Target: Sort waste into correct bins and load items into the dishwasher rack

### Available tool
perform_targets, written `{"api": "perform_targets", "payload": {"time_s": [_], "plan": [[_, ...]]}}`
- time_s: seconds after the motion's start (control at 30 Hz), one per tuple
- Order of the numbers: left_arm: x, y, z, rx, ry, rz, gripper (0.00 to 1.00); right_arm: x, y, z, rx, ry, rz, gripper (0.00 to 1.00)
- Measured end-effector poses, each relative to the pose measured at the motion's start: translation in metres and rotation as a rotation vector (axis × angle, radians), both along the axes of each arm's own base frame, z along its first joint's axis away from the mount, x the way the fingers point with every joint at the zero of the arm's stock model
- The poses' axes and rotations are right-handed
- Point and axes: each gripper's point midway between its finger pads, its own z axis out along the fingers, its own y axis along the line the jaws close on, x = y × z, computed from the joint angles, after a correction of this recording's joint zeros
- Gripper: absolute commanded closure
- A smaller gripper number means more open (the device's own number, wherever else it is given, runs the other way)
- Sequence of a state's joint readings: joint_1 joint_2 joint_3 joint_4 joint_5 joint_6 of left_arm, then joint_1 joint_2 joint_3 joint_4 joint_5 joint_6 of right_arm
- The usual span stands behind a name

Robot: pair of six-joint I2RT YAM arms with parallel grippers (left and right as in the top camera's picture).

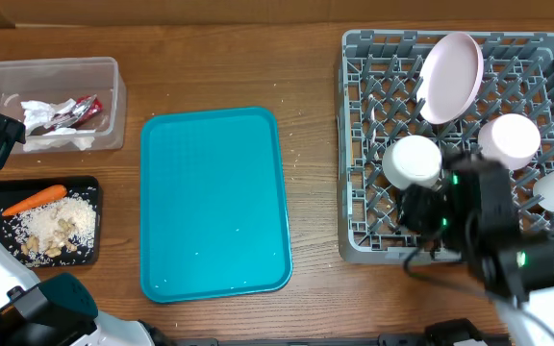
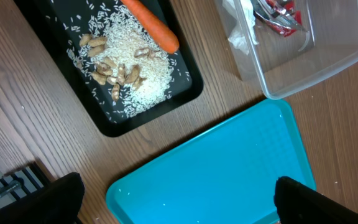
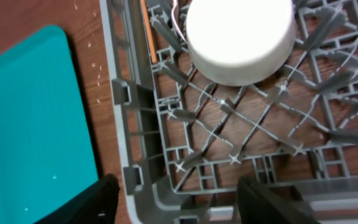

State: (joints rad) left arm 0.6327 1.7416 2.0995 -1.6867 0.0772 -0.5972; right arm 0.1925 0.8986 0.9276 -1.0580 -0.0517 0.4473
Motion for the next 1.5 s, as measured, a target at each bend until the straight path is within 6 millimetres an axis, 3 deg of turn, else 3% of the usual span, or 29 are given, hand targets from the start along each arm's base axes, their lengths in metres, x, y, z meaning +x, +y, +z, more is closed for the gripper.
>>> {"api": "perform_targets", "payload": {"time_s": [0.3, 0.9, 1.03, 1.3, 1.5], "plan": [[0.0, 0.0, 0.0, 0.001, 0.0, 0.0, 0.0, -0.021, -0.004, -0.033, 0.06, -0.013, -0.08, 0.0], [0.0, 0.0, 0.0, 0.001, 0.0, 0.0, 0.0, -0.021, -0.004, -0.056, 0.047, 0.108, -0.107, 0.0], [0.0, 0.0, 0.0, 0.001, 0.0, 0.0, 0.0, -0.012, -0.003, -0.058, 0.046, 0.103, -0.106, 0.0], [0.0, 0.0, 0.0, 0.001, 0.0, 0.0, 0.0, 0.022, 0.004, -0.042, 0.054, -0.117, -0.043, 0.0], [0.0, 0.0, 0.0, 0.001, 0.0, 0.0, 0.0, 0.02, 0.004, -0.044, 0.041, -0.373, 0.032, 0.0]]}}
